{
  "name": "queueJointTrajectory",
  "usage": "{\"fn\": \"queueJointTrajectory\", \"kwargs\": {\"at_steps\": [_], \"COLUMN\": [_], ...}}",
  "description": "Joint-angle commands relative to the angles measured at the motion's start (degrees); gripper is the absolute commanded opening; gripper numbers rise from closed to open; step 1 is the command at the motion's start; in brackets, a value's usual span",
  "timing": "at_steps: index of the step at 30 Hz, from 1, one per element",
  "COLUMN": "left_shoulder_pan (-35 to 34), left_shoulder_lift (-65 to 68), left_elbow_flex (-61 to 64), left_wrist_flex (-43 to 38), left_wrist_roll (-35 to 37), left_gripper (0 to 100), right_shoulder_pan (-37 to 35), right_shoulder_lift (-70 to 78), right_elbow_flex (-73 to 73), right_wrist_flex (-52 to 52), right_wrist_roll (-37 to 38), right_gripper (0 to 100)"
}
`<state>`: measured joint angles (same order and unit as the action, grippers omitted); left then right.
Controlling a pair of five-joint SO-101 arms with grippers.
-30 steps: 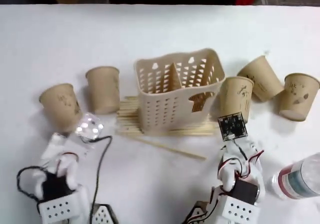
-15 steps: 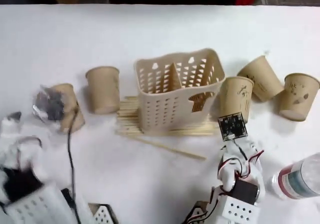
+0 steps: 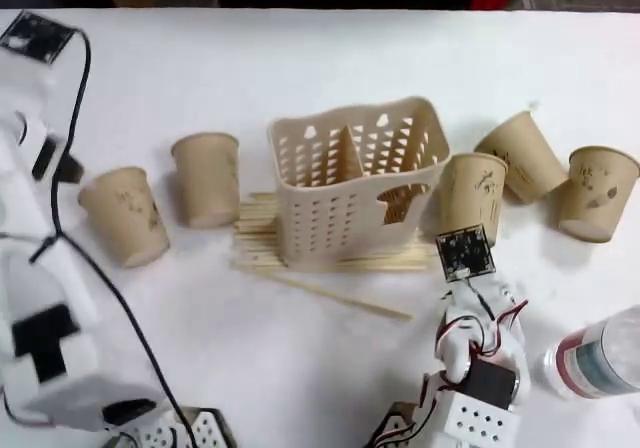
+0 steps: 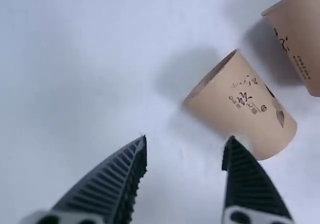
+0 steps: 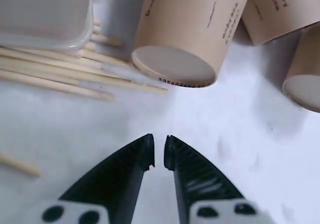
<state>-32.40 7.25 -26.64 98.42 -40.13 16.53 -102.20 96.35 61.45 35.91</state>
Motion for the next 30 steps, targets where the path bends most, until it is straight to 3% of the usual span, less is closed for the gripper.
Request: {"fn": "queueJointTrajectory", "kwargs": {"at_steps": [1, 30], "left_shoulder_pan": [2.0, 8.5], "left_shoulder_lift": [5.7, 26.5], "left_elbow_flex": [-9.6, -10.9], "left_wrist_flex": [2.3, -0.5], "left_wrist_roll": [0.8, 6.1], "left_gripper": [27, 27], "right_shoulder_pan": [0.0, 0.0], "right_shoulder_lift": [-0.5, -0.5], "right_elbow_flex": [0.5, 0.5], "right_wrist_flex": [0.4, 0.4], "right_wrist_roll": [0.1, 0.1], "right_gripper": [4.9, 4.9]}}
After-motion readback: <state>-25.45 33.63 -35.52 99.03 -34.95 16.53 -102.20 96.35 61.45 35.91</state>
